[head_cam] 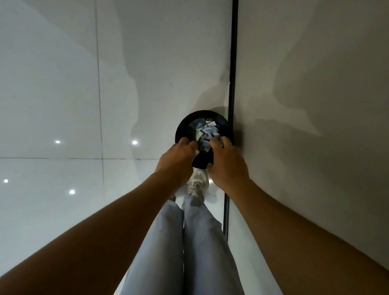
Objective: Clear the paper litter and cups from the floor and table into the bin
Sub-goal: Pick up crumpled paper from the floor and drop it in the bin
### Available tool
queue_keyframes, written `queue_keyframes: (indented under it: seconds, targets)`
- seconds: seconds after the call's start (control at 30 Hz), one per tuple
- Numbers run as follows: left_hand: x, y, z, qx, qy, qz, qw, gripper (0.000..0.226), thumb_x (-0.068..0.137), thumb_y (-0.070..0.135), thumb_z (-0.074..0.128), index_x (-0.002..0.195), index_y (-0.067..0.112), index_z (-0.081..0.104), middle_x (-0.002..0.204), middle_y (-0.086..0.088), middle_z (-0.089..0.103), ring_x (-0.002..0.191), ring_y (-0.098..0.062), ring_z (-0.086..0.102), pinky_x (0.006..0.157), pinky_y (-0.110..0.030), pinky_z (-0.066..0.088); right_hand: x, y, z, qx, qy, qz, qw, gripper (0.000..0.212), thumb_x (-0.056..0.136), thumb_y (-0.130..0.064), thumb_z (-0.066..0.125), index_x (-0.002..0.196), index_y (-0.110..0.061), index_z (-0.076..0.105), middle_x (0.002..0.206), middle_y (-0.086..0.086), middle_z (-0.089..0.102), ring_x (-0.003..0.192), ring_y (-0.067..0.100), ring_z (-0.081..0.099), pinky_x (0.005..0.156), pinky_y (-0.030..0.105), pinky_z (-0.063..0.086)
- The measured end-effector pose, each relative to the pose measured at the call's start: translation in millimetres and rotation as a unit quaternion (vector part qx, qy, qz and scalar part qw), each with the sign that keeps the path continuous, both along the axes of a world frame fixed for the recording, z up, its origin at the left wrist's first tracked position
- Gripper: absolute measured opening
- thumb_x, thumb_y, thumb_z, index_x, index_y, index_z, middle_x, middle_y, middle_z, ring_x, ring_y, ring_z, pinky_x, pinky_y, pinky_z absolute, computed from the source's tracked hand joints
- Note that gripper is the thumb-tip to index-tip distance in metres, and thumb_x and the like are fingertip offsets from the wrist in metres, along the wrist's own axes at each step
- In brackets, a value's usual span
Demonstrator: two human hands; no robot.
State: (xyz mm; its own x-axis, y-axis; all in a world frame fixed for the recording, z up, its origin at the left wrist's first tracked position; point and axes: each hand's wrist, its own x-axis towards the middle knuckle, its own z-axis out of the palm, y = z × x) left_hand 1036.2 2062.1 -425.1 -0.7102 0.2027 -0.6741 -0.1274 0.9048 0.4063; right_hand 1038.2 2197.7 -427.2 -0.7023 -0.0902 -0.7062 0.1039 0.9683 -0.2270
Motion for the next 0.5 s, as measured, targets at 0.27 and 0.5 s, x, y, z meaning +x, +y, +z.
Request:
queue_keyframes:
  seconds: [0.27, 0.5]
  targets:
    - [-9.7, 26.0, -17.0, 0.015, -0.064, -0.05, 0.997, 0.054, 0.09, 0.01, 0.055, 0.14, 0.016, 0.038, 0.133, -0.012, 0.046, 0.115, -0.03, 0.053, 0.092, -0.039, 0.051, 16.5, 21.6, 6.8, 0.036, -0.005, -0.037, 0.999, 0.061, 0.091, -0.026, 0.06, 0.144, -0.018, 0.032, 0.15, 0.009, 0.03, 0.127, 0.032, 0.04, 0.097, 0.04, 0.046]
    - [11.6, -21.5, 44.7, -0.064, 0.051, -0.129, 0.988, 0.042, 0.094, 0.02, 0.049, 0.136, 0.015, 0.041, 0.127, -0.008, 0.051, 0.115, -0.027, 0.052, 0.094, -0.037, 0.044, 36.1, -4.9, 65.6, 0.048, -0.005, 0.007, 0.999, 0.061, 0.092, -0.029, 0.058, 0.145, -0.02, 0.029, 0.151, 0.009, 0.029, 0.128, 0.03, 0.04, 0.097, 0.036, 0.045]
